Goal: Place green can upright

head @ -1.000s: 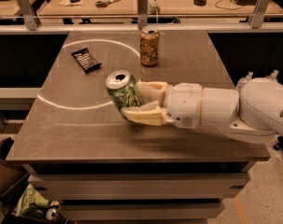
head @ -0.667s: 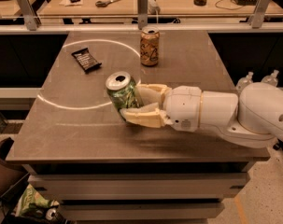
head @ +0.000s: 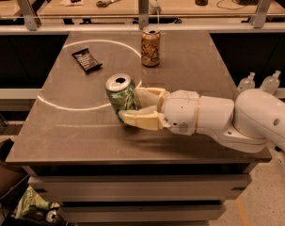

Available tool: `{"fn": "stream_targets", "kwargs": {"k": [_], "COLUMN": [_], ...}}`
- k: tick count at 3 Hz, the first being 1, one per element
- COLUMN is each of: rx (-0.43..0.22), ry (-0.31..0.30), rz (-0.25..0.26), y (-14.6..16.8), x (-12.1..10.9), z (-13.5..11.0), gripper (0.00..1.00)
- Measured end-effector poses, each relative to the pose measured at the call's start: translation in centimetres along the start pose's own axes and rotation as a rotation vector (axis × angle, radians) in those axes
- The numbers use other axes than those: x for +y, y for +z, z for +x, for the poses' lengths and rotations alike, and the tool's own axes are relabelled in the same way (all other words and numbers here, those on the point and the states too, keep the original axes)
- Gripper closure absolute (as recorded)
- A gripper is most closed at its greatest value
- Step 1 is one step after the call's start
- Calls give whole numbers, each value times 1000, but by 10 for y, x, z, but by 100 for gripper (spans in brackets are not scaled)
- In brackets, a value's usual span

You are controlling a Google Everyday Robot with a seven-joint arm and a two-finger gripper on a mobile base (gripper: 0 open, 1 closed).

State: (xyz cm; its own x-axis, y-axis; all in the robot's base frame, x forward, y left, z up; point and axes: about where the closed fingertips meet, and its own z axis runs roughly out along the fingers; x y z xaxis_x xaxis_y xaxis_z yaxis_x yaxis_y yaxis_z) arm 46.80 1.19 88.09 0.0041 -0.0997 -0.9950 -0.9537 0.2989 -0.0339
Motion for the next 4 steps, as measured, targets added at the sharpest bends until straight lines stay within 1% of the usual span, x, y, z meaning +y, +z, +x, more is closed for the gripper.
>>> {"fn": "stream_targets", "kwargs": {"k": [1,2,4], "rx": [-17,-16,13], "ry": [22,50,121], "rz": [1,10,24], "y": [3,6,12], "x": [-1,-2,-6], "z": [3,8,23], "gripper": [100,100,100]}}
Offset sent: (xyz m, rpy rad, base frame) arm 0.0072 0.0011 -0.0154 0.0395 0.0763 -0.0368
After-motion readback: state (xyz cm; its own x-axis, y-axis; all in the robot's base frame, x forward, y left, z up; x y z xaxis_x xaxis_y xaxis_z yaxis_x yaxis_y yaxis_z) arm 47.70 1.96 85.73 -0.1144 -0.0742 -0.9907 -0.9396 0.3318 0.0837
